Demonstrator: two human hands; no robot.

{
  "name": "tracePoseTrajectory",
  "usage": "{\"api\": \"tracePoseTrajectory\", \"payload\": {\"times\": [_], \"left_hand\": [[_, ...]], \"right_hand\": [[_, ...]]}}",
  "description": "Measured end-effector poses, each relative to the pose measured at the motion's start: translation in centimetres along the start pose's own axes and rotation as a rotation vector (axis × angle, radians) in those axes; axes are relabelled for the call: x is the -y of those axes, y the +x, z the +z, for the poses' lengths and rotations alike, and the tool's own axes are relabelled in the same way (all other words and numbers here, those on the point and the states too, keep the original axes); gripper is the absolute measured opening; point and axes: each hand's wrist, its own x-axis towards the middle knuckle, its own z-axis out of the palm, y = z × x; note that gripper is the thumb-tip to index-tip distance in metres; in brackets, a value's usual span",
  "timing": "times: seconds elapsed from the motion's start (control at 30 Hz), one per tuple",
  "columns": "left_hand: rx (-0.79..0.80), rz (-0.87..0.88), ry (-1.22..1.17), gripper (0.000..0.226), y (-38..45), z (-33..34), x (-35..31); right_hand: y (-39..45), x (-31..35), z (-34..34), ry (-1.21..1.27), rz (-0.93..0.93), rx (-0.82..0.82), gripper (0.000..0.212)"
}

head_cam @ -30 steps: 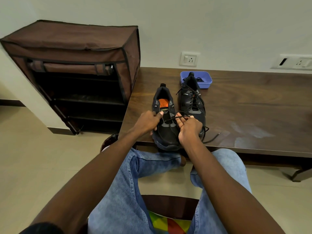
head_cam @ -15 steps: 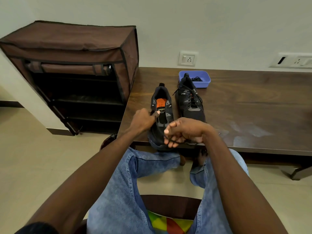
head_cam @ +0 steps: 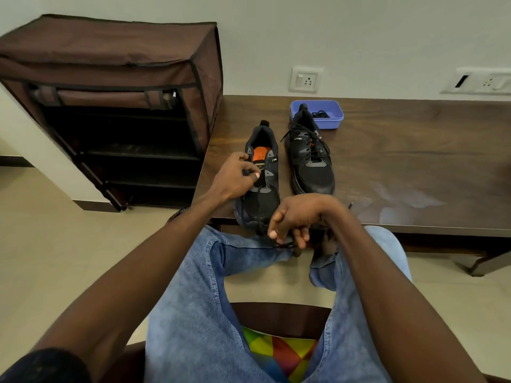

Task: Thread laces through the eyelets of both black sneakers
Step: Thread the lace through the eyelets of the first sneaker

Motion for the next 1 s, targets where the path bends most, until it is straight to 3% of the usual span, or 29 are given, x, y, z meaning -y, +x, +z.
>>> {"api": "tracePoseTrajectory", "payload": {"times": [0.07, 0.1, 0.17, 0.2, 0.23, 0.33, 0.43, 0.5, 0.57, 0.67, 0.73, 0.8, 0.9, 1.0], "left_hand": [[0.077, -0.046, -0.094, 0.012, -0.1, -0.5, -0.6], [0.14, -0.076, -0.167, 0.004, -0.3, -0.7, -0.9], [0.204, -0.081, -0.227, 0.017, -0.5, -0.6, -1.1], [0.198, -0.092, -0.212, 0.015, -0.4, -0.4, -1.1], [0.183, -0.089, -0.2, 0.009, -0.4, -0.3, -1.2], [0.173, -0.078, -0.167, 0.016, -0.2, -0.1, -1.5], [0.206, -0.068, -0.215, 0.011, -0.8, -0.8, -1.1], [0.146, -0.12, -0.32, 0.012, -0.9, -1.4, -0.4], [-0.072, -0.274, -0.457, 0.008, -0.7, -2.3, 0.9], [-0.576, -0.575, -0.716, 0.01, -0.1, -4.0, 3.1], [-0.688, -0.636, -0.681, 0.009, 0.0, -4.5, 3.9], [-0.499, -0.494, -0.561, 0.011, -0.4, -3.8, 3.2], [-0.073, -0.192, -0.417, 0.008, -1.1, -1.7, 0.1], [0.134, -0.004, -0.108, 0.007, -0.6, 0.0, -1.7]], "right_hand": [[-0.1, -0.3, -0.7, 0.063, 0.01, -0.227, 0.011], [0.4, -0.6, -1.1, 0.133, 0.01, -0.432, 0.01], [1.7, -1.0, -1.7, 0.25, -0.023, -0.922, 0.016], [2.5, -1.0, -2.0, 0.256, -0.055, -1.084, 0.015], [3.3, -0.9, -2.1, 0.242, -0.08, -1.132, 0.015], [5.3, 0.1, -1.8, 0.153, -0.098, -1.007, 0.028], [6.4, 0.6, -1.9, 0.104, -0.082, -1.032, 0.03], [6.3, 0.5, -2.5, 0.158, -0.062, -1.04, 0.028], [6.1, 0.3, -3.2, 0.231, -0.05, -1.027, 0.028], [6.0, -0.1, -4.0, 0.299, -0.054, -0.981, 0.034], [6.0, 0.0, -4.7, 0.351, -0.048, -0.922, 0.036], [5.9, 0.3, -5.1, 0.354, -0.041, -0.88, 0.036], [5.6, 0.9, -5.7, 0.385, -0.051, -0.828, 0.038], [5.3, 0.9, -6.0, 0.396, -0.063, -0.793, 0.037]]}}
